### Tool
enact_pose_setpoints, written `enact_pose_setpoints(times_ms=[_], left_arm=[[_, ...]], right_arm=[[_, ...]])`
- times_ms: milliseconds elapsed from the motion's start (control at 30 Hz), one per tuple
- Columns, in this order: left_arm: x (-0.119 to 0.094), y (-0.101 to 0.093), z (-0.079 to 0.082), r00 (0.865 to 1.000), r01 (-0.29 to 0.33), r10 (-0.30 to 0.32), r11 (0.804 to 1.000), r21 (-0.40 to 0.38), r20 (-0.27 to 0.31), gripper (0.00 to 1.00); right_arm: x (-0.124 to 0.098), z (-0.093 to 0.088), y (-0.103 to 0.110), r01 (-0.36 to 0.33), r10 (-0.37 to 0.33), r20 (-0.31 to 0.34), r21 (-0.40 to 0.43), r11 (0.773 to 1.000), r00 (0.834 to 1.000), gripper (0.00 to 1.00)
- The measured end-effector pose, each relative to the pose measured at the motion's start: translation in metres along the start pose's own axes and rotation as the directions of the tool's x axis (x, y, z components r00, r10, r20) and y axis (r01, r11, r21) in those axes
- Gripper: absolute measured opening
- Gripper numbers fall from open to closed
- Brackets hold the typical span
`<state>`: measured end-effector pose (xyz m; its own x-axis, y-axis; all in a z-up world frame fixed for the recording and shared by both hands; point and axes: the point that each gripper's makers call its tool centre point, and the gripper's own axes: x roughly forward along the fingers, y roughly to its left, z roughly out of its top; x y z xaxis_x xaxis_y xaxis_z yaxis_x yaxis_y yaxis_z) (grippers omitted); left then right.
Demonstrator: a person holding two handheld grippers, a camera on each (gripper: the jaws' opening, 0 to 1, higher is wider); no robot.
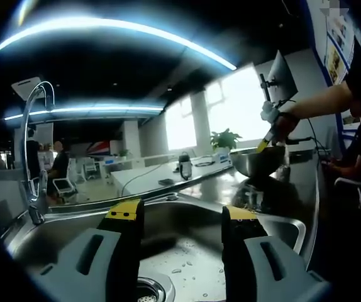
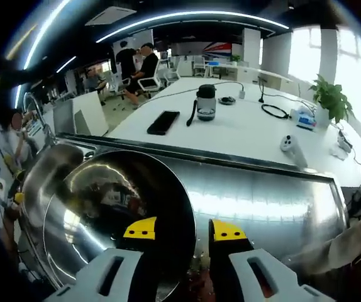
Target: Pick up bowl with dirty water move over sink pour dirty water into sink return bowl to place
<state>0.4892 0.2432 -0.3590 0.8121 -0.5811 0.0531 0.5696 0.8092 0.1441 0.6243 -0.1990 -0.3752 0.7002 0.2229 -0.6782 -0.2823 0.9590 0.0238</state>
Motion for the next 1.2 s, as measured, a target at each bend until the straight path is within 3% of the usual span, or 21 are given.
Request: enact_pose_setpoints(times_ms=[267,400,567,700,867,1000,1200], left_arm=[[0.001,0.003,-0.001,1.0,-0.005,0.005,1.0,-0.004,-0.004,0.48],[0.001,0.005,-0.002,1.0,-0.007,0.007,1.0,-0.001,-0.007,0.48],[0.003,0.01,-0.004,1.0,-0.013,0.013,1.0,-0.004,-0.005,0.48],[0.002,0.013,-0.004,1.0,-0.021,0.022,1.0,-0.008,0.006,0.48],[0.0,0.018,0.0,0.999,-0.033,0.034,0.999,-0.037,0.031,0.48],[0.0,0.018,-0.001,0.999,-0.035,0.036,0.999,-0.038,0.027,0.48],[0.001,0.022,0.0,0.999,-0.043,0.044,0.998,-0.055,0.032,0.48]], right_arm=[[-0.002,-0.004,-0.001,-0.019,0.019,0.036,0.006,1.0,0.999,0.26],[-0.011,-0.001,0.005,-0.035,0.042,0.099,-0.068,0.997,0.994,0.29],[-0.023,0.017,0.015,-0.101,0.102,0.226,-0.016,0.995,0.969,0.32],[-0.028,0.024,0.018,-0.08,0.095,0.282,-0.063,0.995,0.955,0.33],[-0.048,0.045,0.03,-0.095,0.119,0.426,-0.078,0.992,0.897,0.34],[-0.06,0.05,0.04,-0.114,0.143,0.476,-0.09,0.989,0.868,0.38],[-0.063,0.046,0.051,-0.122,0.171,0.471,-0.134,0.984,0.865,0.41]])
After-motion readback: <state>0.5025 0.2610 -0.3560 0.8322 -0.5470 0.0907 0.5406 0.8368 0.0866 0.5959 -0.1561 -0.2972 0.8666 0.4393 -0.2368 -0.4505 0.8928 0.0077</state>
